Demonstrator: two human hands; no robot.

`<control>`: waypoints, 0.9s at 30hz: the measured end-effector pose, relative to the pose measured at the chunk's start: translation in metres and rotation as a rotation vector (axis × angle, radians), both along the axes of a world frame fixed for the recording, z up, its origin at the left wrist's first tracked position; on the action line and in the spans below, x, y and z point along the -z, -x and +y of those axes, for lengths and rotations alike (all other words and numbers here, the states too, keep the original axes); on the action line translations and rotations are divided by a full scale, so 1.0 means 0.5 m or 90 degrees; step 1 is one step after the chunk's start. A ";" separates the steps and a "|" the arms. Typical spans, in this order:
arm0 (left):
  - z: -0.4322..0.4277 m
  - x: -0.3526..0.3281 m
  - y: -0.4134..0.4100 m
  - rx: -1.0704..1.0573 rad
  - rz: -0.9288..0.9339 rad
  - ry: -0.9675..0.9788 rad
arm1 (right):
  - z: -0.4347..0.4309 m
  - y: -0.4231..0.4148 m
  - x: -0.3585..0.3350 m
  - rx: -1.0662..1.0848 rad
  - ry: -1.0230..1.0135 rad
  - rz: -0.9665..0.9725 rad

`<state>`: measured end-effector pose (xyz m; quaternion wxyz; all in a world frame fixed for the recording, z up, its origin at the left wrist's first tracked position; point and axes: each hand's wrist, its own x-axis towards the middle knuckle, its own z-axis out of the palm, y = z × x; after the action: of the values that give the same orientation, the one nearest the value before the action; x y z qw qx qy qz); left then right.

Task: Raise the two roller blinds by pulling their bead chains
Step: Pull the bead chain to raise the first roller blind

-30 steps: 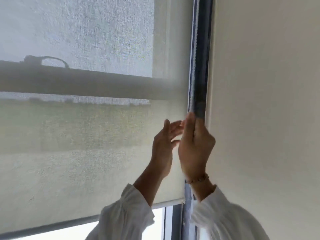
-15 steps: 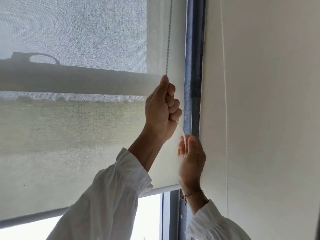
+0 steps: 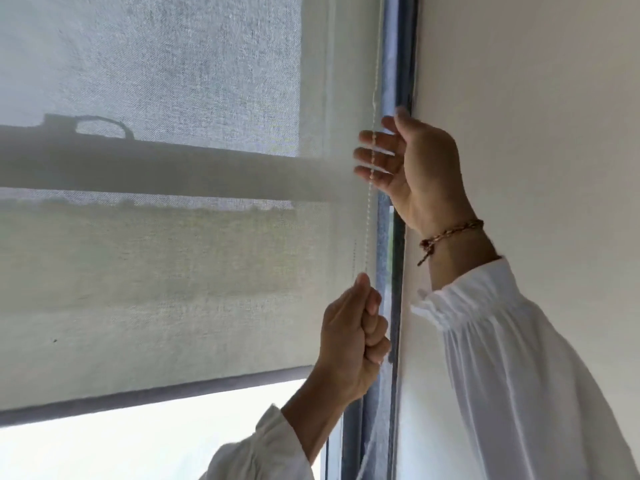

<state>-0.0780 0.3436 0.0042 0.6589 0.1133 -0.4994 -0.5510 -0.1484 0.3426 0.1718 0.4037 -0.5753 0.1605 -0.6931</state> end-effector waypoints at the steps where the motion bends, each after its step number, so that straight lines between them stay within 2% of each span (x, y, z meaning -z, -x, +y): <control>1: 0.002 0.007 -0.002 -0.002 -0.009 0.008 | 0.000 -0.008 -0.008 0.010 -0.013 0.010; 6: 0.016 0.038 -0.012 -0.012 -0.051 0.022 | 0.001 -0.048 0.016 0.120 0.015 -0.079; 11: -0.009 0.097 -0.074 -0.061 -0.165 -0.007 | -0.003 -0.050 0.135 0.277 0.106 -0.060; 14: -0.028 0.084 -0.105 -0.115 -0.185 -0.030 | -0.001 -0.056 0.216 0.343 0.137 -0.059; 18: -0.026 -0.034 -0.113 -0.195 -0.221 0.072 | 0.004 -0.068 0.280 0.390 0.160 -0.045; 23: 0.018 -0.209 -0.080 -0.120 -0.231 0.152 | -0.002 -0.078 0.297 0.413 0.187 -0.048; 27: 0.041 -0.294 -0.043 -0.040 -0.225 0.111 | -0.004 -0.074 0.292 0.429 0.216 -0.047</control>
<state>-0.0563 0.3641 0.1513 0.5852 0.1668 -0.6492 -0.4563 -0.1115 0.3408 0.0257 0.0575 -0.5231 0.2093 -0.8242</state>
